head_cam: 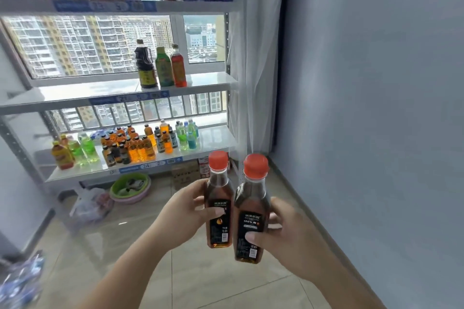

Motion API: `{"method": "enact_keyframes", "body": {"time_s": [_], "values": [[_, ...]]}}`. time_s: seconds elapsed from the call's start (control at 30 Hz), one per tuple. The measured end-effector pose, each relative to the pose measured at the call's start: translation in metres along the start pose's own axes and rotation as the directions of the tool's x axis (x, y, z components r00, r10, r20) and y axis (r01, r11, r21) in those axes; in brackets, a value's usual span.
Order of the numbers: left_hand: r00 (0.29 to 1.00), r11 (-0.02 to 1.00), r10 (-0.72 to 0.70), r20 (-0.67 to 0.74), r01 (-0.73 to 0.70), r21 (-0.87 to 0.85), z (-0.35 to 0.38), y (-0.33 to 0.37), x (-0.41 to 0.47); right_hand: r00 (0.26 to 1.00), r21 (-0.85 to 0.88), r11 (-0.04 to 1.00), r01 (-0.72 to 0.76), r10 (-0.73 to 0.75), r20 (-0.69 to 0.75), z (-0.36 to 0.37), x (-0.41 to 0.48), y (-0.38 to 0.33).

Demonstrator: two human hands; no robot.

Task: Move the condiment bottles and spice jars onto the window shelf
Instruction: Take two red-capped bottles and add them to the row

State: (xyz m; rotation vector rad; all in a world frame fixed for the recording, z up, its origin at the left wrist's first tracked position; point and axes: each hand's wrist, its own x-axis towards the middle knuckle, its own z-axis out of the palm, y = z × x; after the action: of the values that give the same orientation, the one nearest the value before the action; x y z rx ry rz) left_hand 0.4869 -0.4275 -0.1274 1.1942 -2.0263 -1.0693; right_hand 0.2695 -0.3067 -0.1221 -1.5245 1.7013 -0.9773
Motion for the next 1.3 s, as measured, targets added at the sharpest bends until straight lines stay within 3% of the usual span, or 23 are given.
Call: {"method": "enact_keyframes", "body": {"time_s": [0.33,0.63,1.0,1.3], "values": [[0.99,0.998,-0.059,-0.132,0.056,-0.028,-0.053,-0.02,0.109,0.987,0.013,0.993,0.117,-0.117,0.108,-0.002,0.159,-0.013],[0.978,0.993,-0.036,-0.204,0.012,-0.117,-0.063,-0.05,0.191,0.976,-0.011,0.99,0.143,-0.139,0.169,-0.003,0.264,-0.005],[0.989,0.981,-0.064,-0.13,0.039,-0.188,-0.12,-0.102,0.313,0.98,-0.028,0.995,0.094,-0.088,0.179,0.026,0.39,-0.02],[0.991,0.95,-0.102,-0.085,0.072,-0.303,-0.184,-0.152,0.402,0.996,0.012,0.999,0.033,-0.034,0.085,0.065,0.493,-0.051]]}}
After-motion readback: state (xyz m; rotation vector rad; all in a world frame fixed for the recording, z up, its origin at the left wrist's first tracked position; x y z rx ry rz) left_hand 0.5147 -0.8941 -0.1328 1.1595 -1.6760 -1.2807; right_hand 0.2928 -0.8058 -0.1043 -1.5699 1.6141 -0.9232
